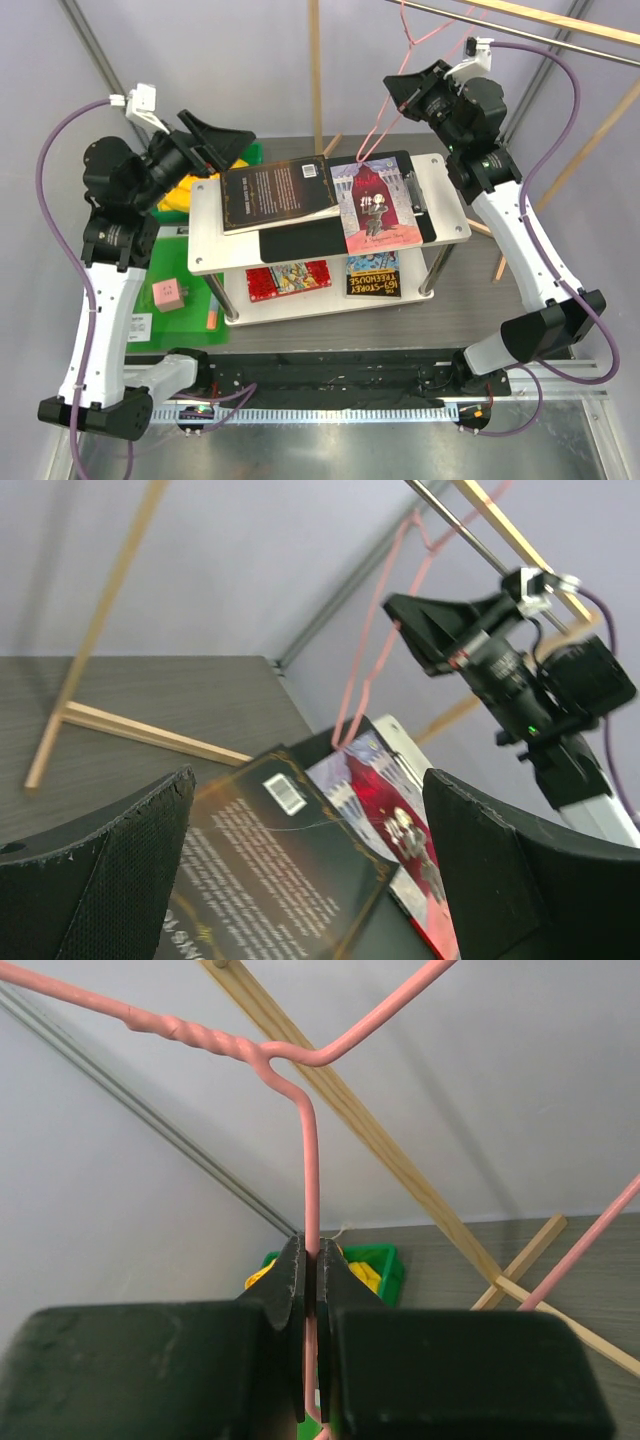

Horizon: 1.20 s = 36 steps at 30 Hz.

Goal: Remove the shorts from the hanger

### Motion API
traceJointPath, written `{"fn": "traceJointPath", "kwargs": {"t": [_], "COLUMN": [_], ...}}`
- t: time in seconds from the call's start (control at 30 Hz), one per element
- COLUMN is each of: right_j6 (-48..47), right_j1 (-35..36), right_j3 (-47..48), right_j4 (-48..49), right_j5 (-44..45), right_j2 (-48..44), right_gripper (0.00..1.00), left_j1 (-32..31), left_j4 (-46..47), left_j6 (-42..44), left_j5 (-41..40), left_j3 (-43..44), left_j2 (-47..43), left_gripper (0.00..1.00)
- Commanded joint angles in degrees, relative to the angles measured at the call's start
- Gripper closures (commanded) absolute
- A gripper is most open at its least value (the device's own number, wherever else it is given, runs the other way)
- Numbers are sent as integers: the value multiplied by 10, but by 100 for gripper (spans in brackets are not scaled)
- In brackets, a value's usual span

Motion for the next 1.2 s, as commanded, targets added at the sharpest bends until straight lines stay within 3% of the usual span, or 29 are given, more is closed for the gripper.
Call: {"fn": "traceJointPath", "kwargs": {"t": [0.0,0.33,0.43,0.7,0.97,1.17], "right_j6": [-26,-22,-17,-2,100,88], "right_j1": [3,2,3,3,2,3], "right_j3": [-2,-12,-19,-87,-89,-96], "right_j4": [31,34,34,173,220,250], "right_j5": [25,46,71,81,132,118], "right_j2": [-4,3,5,-4,-9,6], "right_gripper": [99,99,99,99,99,99], "left_j1": [-58,-149,-151,-151,-151,-151], "left_j4": [16,26,26,26,26,25], "left_j6": [2,2,5,9,9,9], "left_j5": [15,15,16,12,11,11], "left_j3": [17,16,17,14,12,7], "left_j2": [-9,-8,-13,-20,-20,-23], "left_gripper": [6,6,6,6,6,6]}}
